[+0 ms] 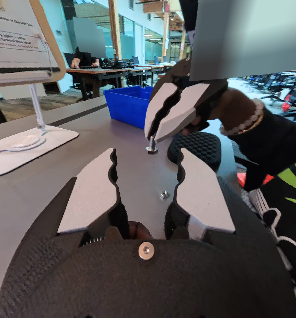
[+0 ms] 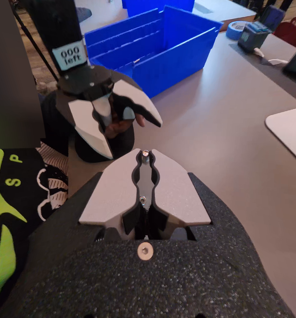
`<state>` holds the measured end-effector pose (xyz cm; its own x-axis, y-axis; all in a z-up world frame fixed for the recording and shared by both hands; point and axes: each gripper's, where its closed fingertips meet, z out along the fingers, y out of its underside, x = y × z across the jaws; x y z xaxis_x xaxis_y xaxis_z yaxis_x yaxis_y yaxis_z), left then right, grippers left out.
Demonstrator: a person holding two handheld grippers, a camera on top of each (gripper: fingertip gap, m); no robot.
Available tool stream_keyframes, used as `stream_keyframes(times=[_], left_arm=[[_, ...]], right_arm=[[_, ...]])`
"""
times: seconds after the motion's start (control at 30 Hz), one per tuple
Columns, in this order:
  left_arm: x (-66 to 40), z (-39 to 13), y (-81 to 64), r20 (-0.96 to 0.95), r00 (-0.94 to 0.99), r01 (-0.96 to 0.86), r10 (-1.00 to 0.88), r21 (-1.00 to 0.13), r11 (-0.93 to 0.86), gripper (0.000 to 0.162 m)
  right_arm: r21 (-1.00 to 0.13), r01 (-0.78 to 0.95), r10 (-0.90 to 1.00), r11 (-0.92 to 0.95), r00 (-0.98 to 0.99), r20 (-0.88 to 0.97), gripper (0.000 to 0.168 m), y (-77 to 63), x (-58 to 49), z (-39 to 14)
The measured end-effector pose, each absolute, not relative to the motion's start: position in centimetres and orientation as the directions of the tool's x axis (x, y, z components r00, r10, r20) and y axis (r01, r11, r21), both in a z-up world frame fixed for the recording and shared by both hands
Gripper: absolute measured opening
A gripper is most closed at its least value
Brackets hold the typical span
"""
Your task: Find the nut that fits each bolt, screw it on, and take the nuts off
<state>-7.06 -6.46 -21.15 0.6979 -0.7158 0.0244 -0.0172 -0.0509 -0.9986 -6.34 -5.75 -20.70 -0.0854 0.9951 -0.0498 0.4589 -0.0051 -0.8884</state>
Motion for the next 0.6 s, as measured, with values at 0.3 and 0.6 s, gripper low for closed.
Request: stream_keyframes(times=[0.3,0.6], left_arm=[[-5.9,-21.0,-4.6,-0.086,0.835,-0.083,-0.543,-0.996,0.031,0.053],[-5.0,-21.5,-4.4,-0.147,0.837,-0.145,-0.527,-0.988,0.045,0.034]], right_arm=[[-0.889,0.454,0.998,-0.062,0.048,-0.045,0.008,-6.0,-6.4,-18.7],[-0.898,0.429,0.995,-0.096,0.061,-0.077,0.008,-6.4,-6.7,-18.7]])
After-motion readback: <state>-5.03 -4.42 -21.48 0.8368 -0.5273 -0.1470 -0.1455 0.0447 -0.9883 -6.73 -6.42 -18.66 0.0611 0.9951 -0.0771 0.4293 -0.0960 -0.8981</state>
